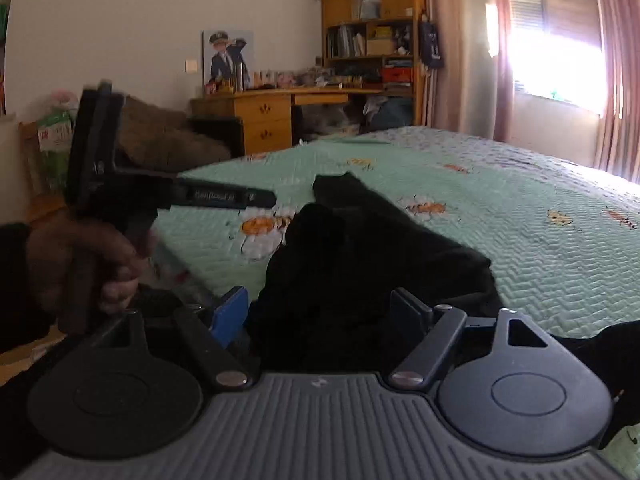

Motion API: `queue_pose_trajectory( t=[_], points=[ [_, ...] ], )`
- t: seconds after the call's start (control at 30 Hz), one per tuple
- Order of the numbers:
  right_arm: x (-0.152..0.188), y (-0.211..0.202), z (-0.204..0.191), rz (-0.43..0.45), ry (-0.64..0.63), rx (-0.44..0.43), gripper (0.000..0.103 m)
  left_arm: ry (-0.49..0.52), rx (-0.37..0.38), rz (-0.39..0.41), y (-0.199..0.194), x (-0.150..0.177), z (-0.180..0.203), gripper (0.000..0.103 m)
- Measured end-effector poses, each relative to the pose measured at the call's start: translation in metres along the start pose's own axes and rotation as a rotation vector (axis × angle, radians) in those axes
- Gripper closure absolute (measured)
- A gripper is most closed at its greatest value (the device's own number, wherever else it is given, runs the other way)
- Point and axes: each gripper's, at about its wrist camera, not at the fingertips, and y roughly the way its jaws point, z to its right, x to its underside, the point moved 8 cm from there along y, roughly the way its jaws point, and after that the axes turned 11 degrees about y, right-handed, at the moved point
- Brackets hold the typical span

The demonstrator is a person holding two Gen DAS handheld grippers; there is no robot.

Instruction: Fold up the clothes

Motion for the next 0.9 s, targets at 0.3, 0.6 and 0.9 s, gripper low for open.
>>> queue_pose_trajectory(
  t=[0.3, 0.6, 0.9],
  points=[
    [0.010, 0.005, 0.031, -0.013, -0.045, 0.254, 0.098, 0.062, 0.047, -0.009, 0.000, 0.006, 0.015, 0.058],
    [0.020, -0.027, 0.055, 0.025, 0.099, 0.269, 0.096, 0.320, 0.095, -0.050, 0.029, 0.009, 0.061, 0.051],
    [0.032, -0.012, 0.058, -0.004, 0.118, 0.255, 0.072, 0.563, -0.106, -0.093, 0.040, 0.018, 0.066, 0.023]
  ],
)
